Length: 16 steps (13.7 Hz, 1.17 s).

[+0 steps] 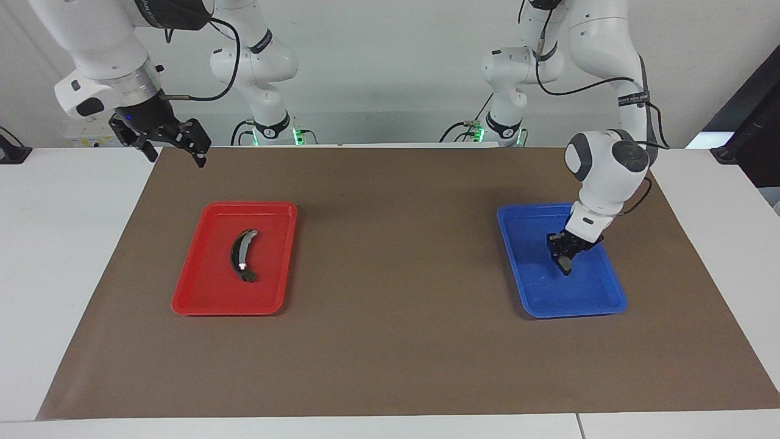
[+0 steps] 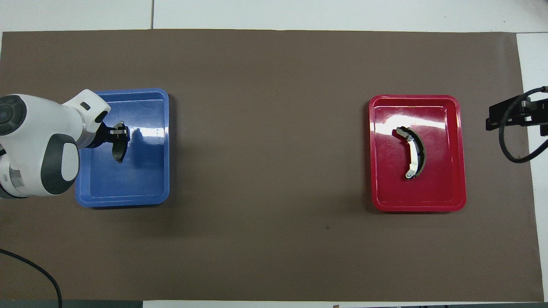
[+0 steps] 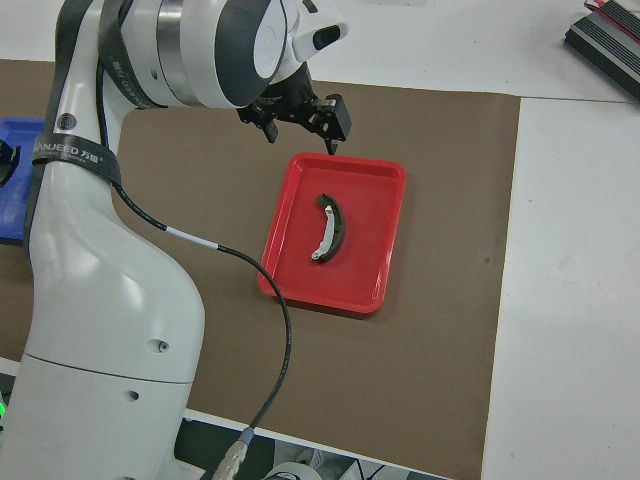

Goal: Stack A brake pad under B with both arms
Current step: 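Lift the dark pad while the right gripper reaches the silver pad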

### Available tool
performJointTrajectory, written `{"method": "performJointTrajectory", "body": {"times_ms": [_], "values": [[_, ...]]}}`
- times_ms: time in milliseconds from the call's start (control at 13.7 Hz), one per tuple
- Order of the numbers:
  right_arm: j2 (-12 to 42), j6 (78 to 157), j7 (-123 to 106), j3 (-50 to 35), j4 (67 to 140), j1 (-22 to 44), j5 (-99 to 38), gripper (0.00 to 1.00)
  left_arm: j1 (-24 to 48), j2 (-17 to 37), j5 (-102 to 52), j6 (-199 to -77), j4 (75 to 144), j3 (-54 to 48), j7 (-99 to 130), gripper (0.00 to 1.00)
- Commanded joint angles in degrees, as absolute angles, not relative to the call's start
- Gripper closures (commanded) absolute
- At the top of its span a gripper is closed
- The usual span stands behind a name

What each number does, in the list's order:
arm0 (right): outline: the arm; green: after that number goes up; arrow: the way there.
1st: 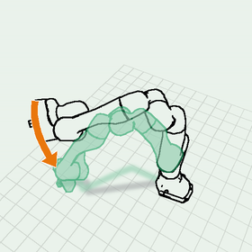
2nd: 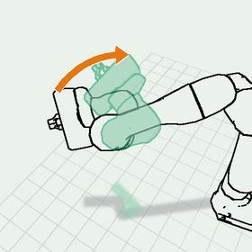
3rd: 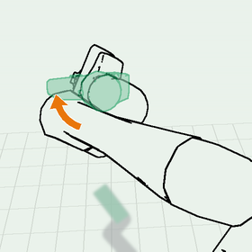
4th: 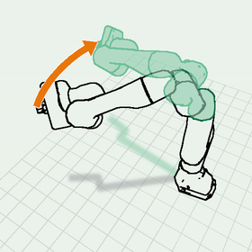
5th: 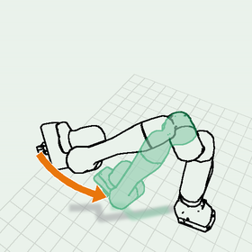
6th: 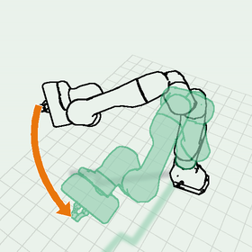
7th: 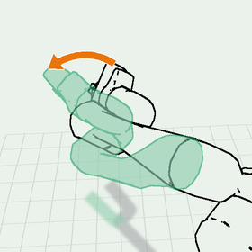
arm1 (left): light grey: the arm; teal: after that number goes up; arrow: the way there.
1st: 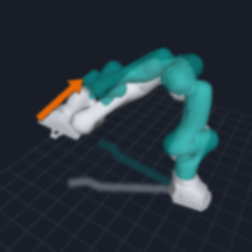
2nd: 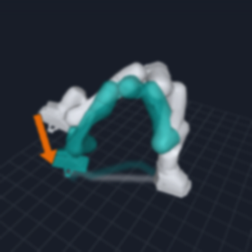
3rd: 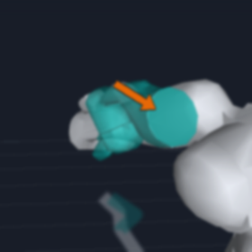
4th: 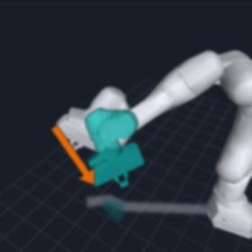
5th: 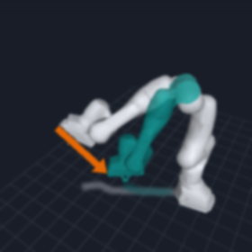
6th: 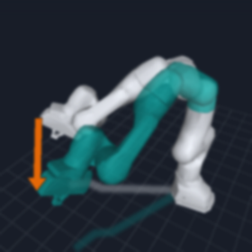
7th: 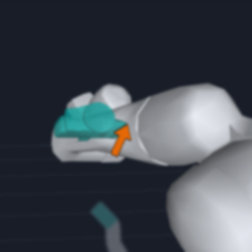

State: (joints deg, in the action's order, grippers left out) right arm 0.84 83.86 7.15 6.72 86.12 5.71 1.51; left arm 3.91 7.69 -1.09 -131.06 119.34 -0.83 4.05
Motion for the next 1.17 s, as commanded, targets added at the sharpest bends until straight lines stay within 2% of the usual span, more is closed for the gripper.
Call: {"method": "performJointTrajectory", "body": {"times_ms": [0,292,583,656,802,1094], "values": [[-2.7,89.4,6.1,6.7,93.7,5.3,1.9,0.00,10.0,7.1,-0.3,-123.8,113.1,-0.4,10.5,0.99],[-5.2,102.9,6.1,6.7,105.9,5.7,1.1,0.00,20.1,9.4,-0.2,-127.6,112.9,-0.4,20.9,0.99],[-1.5,110.2,5.5,6.7,111.7,5.2,1.0,0.00,28.8,12.7,-0.2,-132.7,112.3,-0.4,28.2,0.99],[-0.5,115.6,5.4,6.7,115.2,5.1,0.2,0.00,30.7,14.7,-0.1,-133.6,111.4,-0.4,29.7,0.99],[0.9,124.9,5.4,6.7,120.7,5.4,-1.3,0.00,32.7,17.9,-0.1,-135.2,109.1,-0.4,32.3,0.97],[4.4,133.3,4.4,6.6,125.2,5.8,-1.6,0.00,35.1,21.1,-0.1,-138.5,108.5,-0.4,34.6,0.96]]}}
